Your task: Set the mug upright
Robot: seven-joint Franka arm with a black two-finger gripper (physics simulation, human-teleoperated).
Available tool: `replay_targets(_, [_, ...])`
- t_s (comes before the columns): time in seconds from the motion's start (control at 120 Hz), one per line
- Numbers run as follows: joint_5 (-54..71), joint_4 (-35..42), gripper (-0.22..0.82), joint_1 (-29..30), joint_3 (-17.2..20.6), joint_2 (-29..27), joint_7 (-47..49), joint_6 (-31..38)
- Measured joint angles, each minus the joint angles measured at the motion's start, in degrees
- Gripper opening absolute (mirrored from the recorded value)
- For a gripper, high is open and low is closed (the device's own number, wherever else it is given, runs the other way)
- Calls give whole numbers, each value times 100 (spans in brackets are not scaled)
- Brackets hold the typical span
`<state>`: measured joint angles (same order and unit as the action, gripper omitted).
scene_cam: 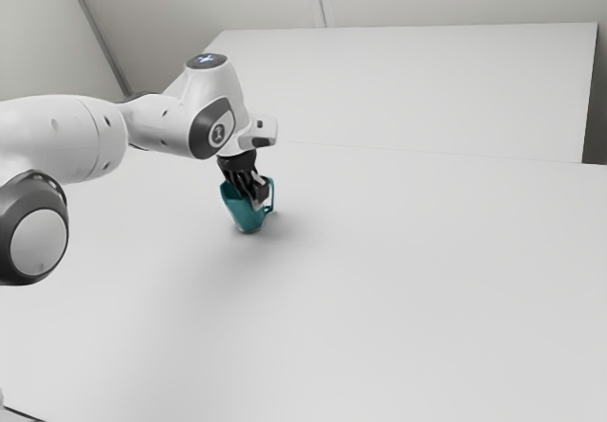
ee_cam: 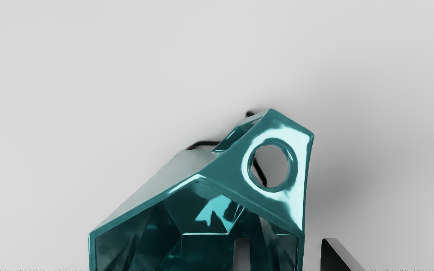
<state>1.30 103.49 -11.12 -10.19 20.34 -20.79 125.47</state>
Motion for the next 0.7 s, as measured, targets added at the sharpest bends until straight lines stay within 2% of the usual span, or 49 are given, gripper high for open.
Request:
replay_targets(0.117, [18,-2,33,-12,-7,-50,40,-48])
replay_targets(0.258, [76,-2,46,-21,-9,-196,78,-106])
replay_targets(0.4, [143,-16,53,-23,-26,-567,109,-220])
replay_targets(0.7, [408,-1107,59,-26,-121,-1127,172,-1232])
